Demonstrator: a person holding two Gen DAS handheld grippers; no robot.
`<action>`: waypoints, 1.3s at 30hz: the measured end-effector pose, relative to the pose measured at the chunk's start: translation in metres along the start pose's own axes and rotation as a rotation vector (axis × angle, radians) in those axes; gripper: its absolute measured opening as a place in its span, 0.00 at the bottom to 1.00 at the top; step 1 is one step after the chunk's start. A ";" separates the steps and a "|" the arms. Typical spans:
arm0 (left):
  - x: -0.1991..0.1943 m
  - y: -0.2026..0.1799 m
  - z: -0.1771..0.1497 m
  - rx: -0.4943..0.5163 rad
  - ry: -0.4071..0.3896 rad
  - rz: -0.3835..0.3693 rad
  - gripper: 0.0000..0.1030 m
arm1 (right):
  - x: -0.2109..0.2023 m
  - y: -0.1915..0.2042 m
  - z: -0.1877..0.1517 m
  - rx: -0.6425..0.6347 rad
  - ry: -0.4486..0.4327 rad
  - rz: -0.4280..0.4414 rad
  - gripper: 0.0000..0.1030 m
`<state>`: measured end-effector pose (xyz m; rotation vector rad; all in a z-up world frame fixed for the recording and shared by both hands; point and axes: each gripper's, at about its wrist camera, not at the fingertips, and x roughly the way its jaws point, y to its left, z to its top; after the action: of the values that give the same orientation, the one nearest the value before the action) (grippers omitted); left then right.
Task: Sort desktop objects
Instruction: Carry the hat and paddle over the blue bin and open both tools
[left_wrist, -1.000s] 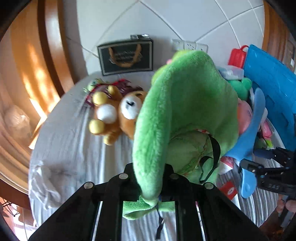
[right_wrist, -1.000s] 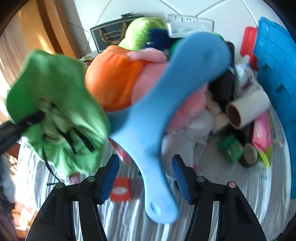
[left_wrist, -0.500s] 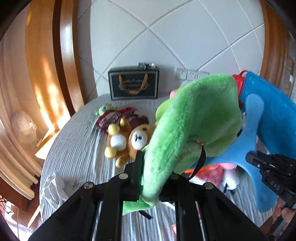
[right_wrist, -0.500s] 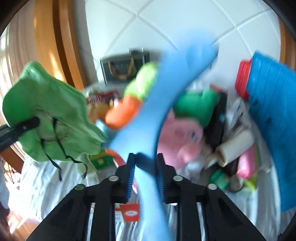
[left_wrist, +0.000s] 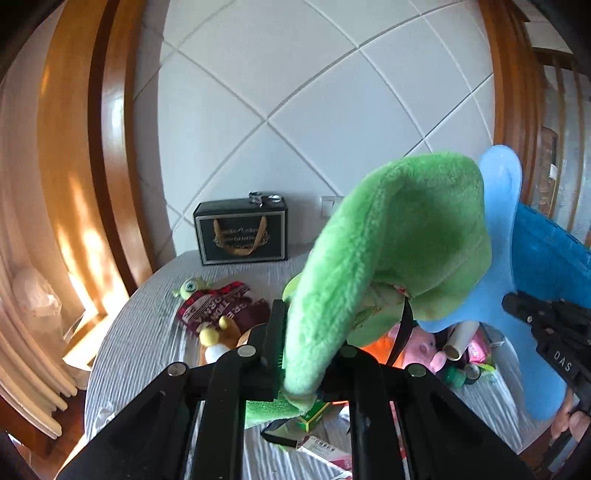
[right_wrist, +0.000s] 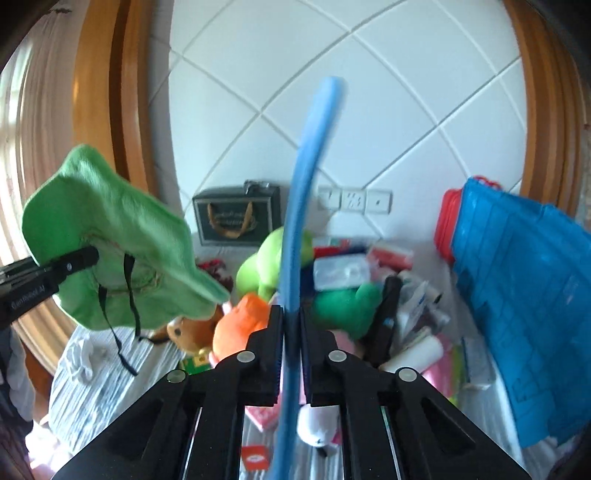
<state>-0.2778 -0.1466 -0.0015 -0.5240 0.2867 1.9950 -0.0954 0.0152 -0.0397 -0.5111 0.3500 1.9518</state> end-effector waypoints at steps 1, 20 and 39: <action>-0.001 -0.005 0.004 0.004 -0.009 -0.009 0.12 | -0.003 -0.003 0.004 -0.004 -0.018 -0.025 0.08; -0.039 -0.321 0.090 0.078 -0.283 -0.172 0.12 | -0.132 -0.224 0.078 -0.049 -0.390 -0.156 0.08; -0.018 -0.689 0.055 0.225 0.051 -0.301 0.12 | -0.172 -0.544 0.033 0.028 -0.145 -0.264 0.08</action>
<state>0.3273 0.1805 0.0711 -0.4461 0.4317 1.6365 0.4563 0.1221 0.0663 -0.3747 0.2062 1.7141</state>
